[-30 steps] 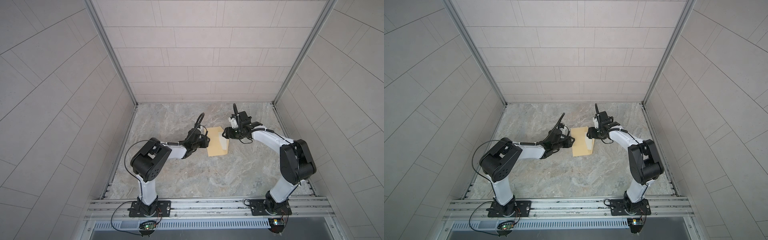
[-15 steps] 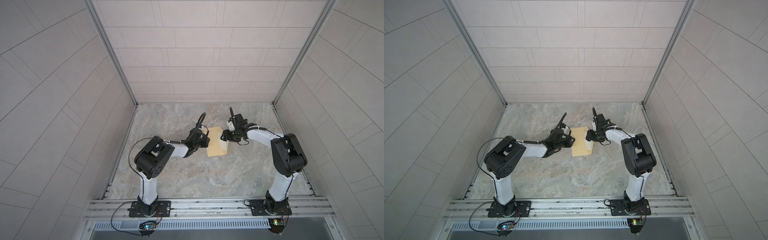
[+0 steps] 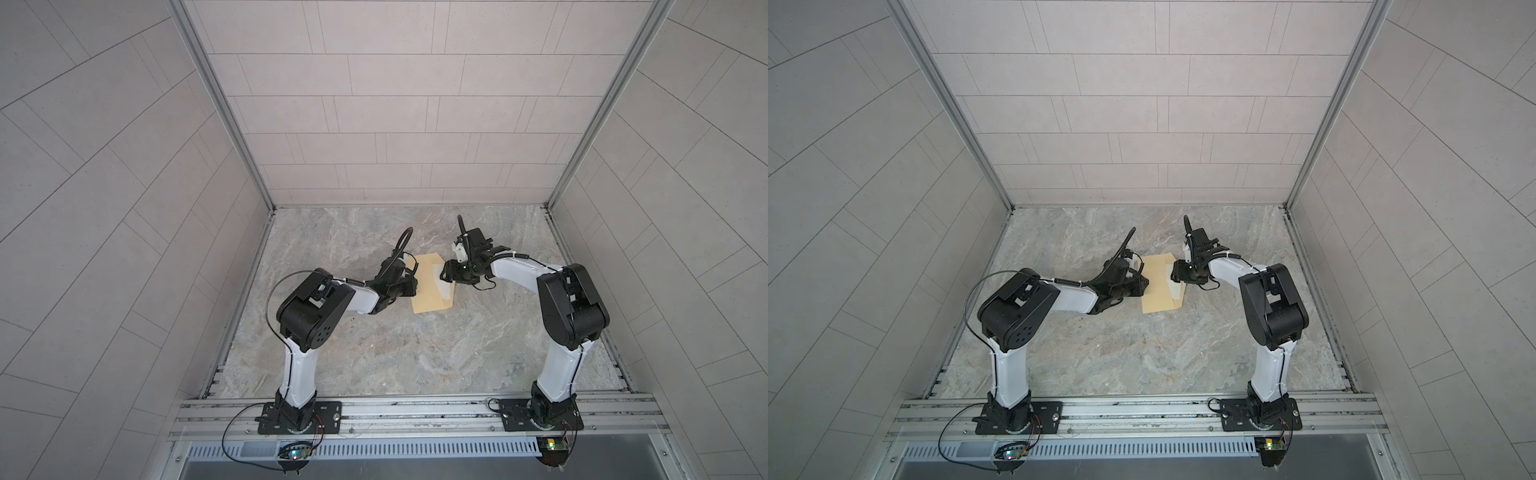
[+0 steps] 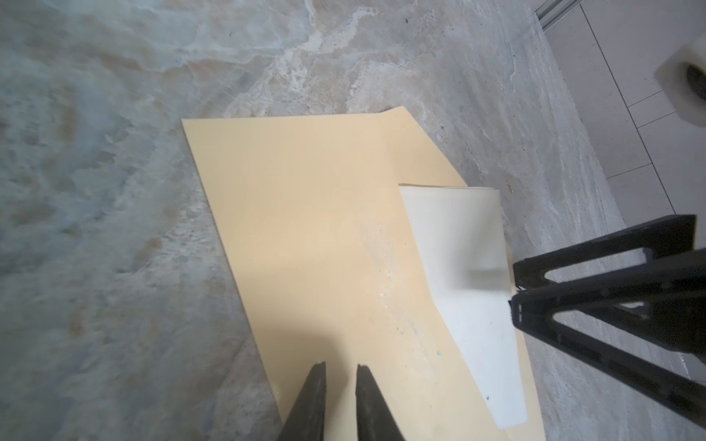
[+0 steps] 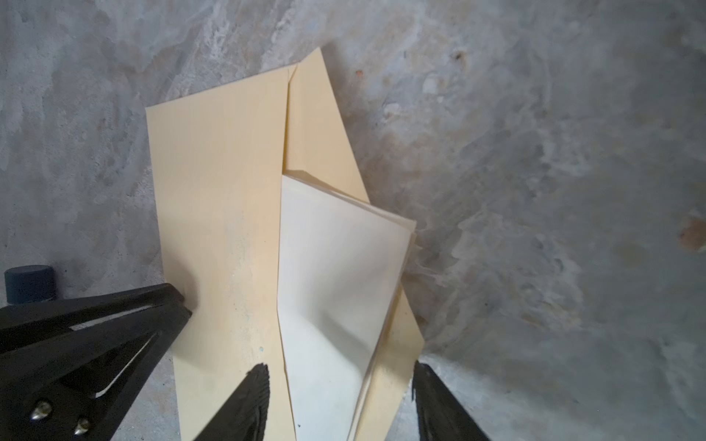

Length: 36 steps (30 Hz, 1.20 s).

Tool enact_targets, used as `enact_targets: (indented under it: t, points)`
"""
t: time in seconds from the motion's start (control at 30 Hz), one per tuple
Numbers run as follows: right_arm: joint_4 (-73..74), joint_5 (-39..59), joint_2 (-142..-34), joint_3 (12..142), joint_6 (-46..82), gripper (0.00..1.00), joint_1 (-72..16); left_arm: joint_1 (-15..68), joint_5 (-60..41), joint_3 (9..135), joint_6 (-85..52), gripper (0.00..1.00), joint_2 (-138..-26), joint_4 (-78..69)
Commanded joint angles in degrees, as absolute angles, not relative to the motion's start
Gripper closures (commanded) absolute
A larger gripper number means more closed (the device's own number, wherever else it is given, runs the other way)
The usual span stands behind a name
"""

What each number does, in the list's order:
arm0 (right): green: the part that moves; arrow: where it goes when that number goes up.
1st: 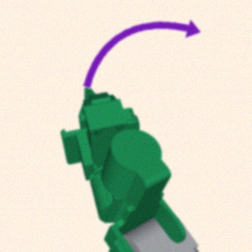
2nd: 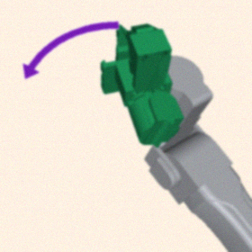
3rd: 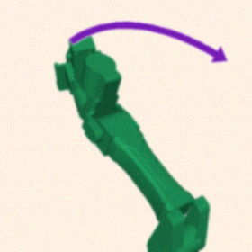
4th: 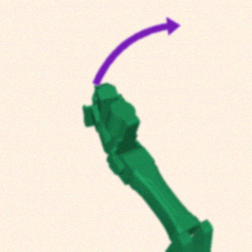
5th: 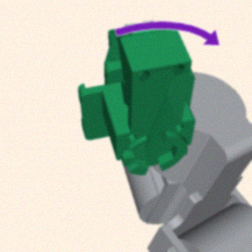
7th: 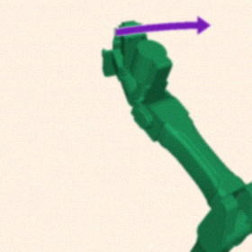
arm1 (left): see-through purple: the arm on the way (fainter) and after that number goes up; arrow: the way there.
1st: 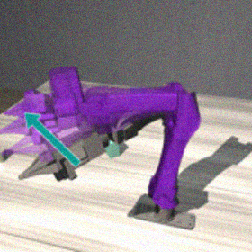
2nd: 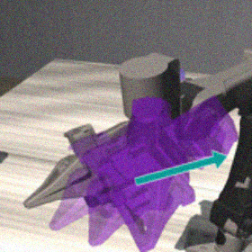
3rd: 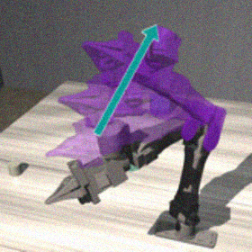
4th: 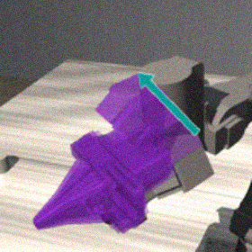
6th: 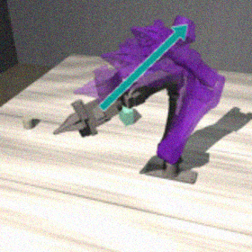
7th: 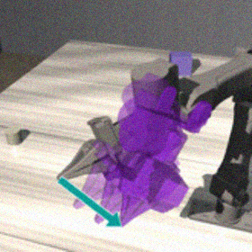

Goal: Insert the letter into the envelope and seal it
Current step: 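Push the sheet deeper into the envelope with the right gripper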

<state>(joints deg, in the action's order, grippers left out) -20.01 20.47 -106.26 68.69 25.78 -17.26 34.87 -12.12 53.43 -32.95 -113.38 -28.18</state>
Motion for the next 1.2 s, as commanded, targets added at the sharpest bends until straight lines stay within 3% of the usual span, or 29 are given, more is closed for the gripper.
enact_targets:
  t: [0.0, 0.23, 0.33, 0.53, 0.87, 1.17]
  points:
    - [-21.53, 18.74, -100.32, 68.47, 25.32, 0.40, -17.47, 34.44, -12.36, 54.18, -32.61, 0.79, -113.60, -28.70]
    - [-21.18, 17.68, -93.02, 65.89, 27.06, 0.39, -18.57, 34.13, -12.88, 54.03, -33.02, 0.72, -109.49, -28.83]
    - [-20.58, 17.40, -93.80, 65.92, 27.74, 0.39, -19.67, 33.86, -12.73, 53.81, -33.06, 0.63, -106.38, -28.41]
    - [-20.48, 16.49, -98.55, 67.35, 28.48, 0.38, -20.21, 33.22, -12.18, 52.83, -32.53, 0.55, -103.36, -26.84]
    - [-19.45, 16.32, -104.17, 68.64, 28.88, 0.38, -20.21, 32.98, -12.64, 52.97, -32.74, 0.55, -107.69, -26.73]
    - [-18.02, 17.52, -106.67, 69.19, 29.30, 0.39, -20.21, 33.01, -13.23, 54.27, -32.52, 0.64, -111.77, -26.15]
